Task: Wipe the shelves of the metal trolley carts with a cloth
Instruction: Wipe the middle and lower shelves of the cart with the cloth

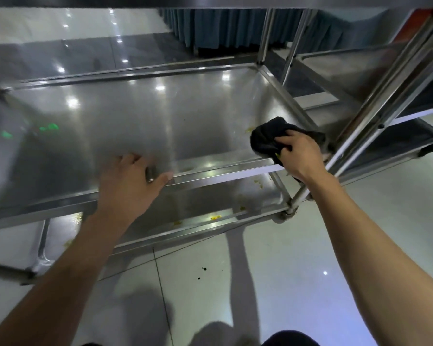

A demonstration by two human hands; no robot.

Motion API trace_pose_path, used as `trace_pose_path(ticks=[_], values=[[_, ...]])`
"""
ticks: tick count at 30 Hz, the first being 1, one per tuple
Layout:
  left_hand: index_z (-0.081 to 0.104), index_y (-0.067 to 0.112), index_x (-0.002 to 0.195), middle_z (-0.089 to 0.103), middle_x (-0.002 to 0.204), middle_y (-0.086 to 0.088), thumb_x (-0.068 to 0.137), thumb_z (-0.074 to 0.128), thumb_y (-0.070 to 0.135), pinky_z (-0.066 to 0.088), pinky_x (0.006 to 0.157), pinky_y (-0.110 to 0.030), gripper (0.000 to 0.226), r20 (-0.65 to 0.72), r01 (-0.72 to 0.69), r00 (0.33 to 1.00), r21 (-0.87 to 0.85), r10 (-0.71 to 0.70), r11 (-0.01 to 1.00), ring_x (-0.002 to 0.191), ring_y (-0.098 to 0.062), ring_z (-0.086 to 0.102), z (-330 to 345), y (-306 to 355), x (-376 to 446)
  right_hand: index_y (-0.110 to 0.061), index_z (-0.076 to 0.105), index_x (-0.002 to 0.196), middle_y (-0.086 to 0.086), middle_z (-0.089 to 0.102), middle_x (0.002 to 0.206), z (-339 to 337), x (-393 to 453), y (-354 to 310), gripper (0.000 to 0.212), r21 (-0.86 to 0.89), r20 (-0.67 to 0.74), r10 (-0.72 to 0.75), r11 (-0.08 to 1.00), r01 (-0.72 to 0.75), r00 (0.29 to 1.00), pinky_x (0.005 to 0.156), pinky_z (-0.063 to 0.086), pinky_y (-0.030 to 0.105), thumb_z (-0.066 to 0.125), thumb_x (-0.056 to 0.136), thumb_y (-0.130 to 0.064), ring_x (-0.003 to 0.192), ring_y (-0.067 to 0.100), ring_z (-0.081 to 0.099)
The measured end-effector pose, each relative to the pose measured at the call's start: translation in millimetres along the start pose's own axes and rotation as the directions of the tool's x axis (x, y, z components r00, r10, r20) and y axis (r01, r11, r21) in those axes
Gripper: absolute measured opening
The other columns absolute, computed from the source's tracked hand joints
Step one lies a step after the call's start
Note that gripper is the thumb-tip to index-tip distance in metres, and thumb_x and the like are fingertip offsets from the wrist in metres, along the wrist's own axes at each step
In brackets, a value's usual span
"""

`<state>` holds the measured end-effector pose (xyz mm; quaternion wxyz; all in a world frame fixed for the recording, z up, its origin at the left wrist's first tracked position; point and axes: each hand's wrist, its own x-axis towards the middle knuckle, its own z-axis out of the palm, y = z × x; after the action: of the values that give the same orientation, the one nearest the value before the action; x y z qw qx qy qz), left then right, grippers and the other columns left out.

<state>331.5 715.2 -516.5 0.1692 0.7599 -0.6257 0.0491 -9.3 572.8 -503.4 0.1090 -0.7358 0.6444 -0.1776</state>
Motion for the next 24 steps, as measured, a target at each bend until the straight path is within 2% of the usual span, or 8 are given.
trace_pose_path(ticks=[4,8,11,13,16,20,24], values=[[0.063,0.019,0.088,0.060,0.093,-0.004,0.083,0.045,0.077,0.038,0.067,-0.033,0.061,0.014,0.014,1.000,-0.016,-0.014,1.000,0.092,-0.027,0.055,-0.7,-1.2,-3.2,-0.021,0.073,0.121,0.004,0.058,0.142,26.8,-22.0,-62.0,0.042,0.046,0.029,-0.162,0.986,0.161,0.986,0.113,0.036,0.040,0.054,0.086,-0.007,0.133,0.028,0.048],[0.063,0.018,0.101,0.060,0.097,-0.005,0.084,0.049,0.075,0.040,0.067,-0.034,0.061,0.029,0.026,0.999,-0.010,-0.025,1.000,0.095,-0.027,0.056,-0.8,-1.2,-3.7,-0.028,0.074,0.117,-0.002,0.061,0.138,52.6,-42.8,-118.3,0.040,0.090,0.051,-0.296,0.953,0.290,0.954,0.108,0.039,0.043,0.055,0.086,-0.012,0.130,0.027,0.049],[0.061,0.020,0.125,0.063,0.110,-0.008,0.084,0.052,0.073,0.047,0.076,-0.041,0.068,0.067,0.027,0.997,0.002,-0.027,1.000,0.106,-0.031,0.057,-5.3,1.0,-2.4,-0.031,0.073,0.118,-0.004,0.057,0.142,63.7,-48.7,-146.2,0.037,0.107,0.087,-0.339,0.938,0.330,0.937,0.109,0.036,0.047,0.057,0.089,-0.015,0.131,0.025,0.045],[0.059,0.020,0.129,0.063,0.112,-0.010,0.084,0.051,0.072,0.047,0.079,-0.043,0.069,0.099,0.011,0.995,0.031,-0.014,0.999,0.107,-0.032,0.056,-8.6,2.1,-2.5,-0.032,0.073,0.119,-0.005,0.056,0.142,67.9,-51.4,-158.7,0.035,0.106,0.105,-0.378,0.924,0.367,0.920,0.109,0.035,0.046,0.058,0.090,-0.017,0.131,0.024,0.045],[0.055,0.021,0.131,0.063,0.113,-0.011,0.085,0.050,0.071,0.046,0.080,-0.045,0.068,0.116,0.004,0.993,0.057,-0.010,0.998,0.107,-0.033,0.055,-11.1,4.6,-1.9,-0.032,0.072,0.120,-0.004,0.054,0.144,69.2,-52.1,-165.0,0.035,0.113,0.112,-0.415,0.908,0.403,0.903,0.110,0.034,0.045,0.058,0.092,-0.018,0.133,0.024,0.044],[0.053,0.024,0.132,0.062,0.115,-0.007,0.085,0.054,0.071,0.047,0.082,-0.043,0.067,0.142,0.029,0.989,0.005,-0.029,1.000,0.108,-0.029,0.056,-11.8,7.3,0.0,-0.028,0.072,0.122,0.000,0.053,0.147,63.5,-49.2,-152.1,0.037,0.136,0.126,-0.461,0.885,0.445,0.878,0.114,0.032,0.044,0.055,0.092,-0.014,0.137,0.023,0.042],[0.055,0.026,0.132,0.061,0.115,-0.006,0.085,0.055,0.072,0.046,0.082,-0.043,0.066,0.151,0.049,0.987,0.008,-0.050,0.999,0.111,-0.029,0.055,-11.3,6.9,0.1,-0.024,0.075,0.116,0.000,0.056,0.145,50.0,-34.9,-119.5,0.038,0.124,0.084,-0.372,0.924,0.360,0.924,0.115,0.033,0.034,0.056,0.087,-0.009,0.136,0.022,0.047]])
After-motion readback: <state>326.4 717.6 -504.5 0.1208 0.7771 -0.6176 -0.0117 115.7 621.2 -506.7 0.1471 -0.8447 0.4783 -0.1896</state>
